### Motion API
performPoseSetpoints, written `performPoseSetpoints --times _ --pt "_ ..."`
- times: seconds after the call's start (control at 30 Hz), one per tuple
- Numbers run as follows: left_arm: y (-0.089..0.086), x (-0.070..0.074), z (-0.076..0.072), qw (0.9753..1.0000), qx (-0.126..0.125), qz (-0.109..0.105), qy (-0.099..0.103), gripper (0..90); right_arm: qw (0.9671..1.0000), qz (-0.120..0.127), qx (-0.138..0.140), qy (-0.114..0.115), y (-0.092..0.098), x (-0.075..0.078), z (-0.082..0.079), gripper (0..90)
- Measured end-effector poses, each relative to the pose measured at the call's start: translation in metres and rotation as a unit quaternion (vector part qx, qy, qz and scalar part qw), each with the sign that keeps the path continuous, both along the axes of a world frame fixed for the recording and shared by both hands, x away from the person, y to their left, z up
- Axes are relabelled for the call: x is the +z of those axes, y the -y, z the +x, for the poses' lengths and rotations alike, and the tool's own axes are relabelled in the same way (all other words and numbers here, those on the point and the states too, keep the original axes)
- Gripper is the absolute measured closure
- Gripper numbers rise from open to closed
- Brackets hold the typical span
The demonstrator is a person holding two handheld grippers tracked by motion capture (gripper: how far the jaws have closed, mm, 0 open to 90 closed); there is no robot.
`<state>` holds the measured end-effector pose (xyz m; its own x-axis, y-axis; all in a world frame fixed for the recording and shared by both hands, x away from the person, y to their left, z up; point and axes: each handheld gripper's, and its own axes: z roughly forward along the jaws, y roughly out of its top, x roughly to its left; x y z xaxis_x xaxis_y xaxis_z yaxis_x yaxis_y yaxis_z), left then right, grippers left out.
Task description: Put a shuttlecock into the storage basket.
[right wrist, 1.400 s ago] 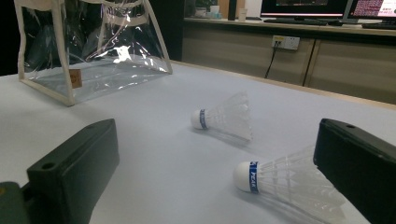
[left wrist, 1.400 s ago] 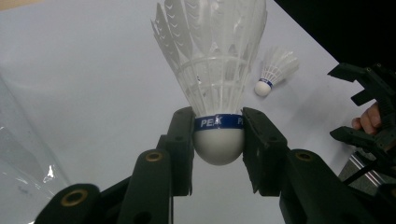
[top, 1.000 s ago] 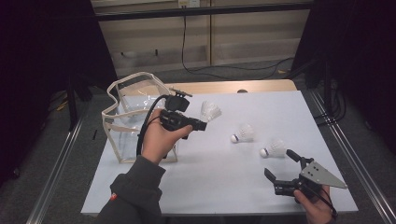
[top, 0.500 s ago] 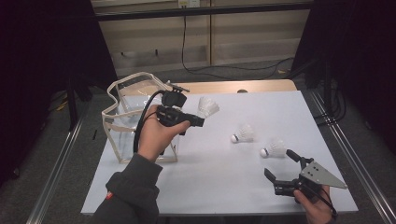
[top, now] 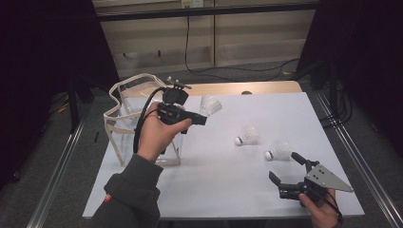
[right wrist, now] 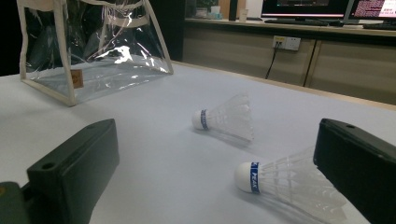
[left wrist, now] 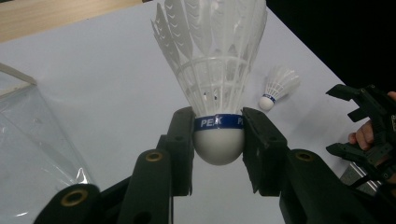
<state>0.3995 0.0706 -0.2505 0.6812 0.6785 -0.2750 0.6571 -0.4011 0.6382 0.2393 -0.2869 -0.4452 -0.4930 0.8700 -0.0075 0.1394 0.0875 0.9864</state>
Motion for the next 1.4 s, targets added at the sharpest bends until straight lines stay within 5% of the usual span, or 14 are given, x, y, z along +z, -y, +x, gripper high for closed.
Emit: performPoseSetpoints --times 1.4 --pt "-0.009 0.023 0.013 0.9997 0.024 -0.007 -0.003 65.7 1.0000 0.001 0.001 0.001 0.000 0.000 0.000 0.3"
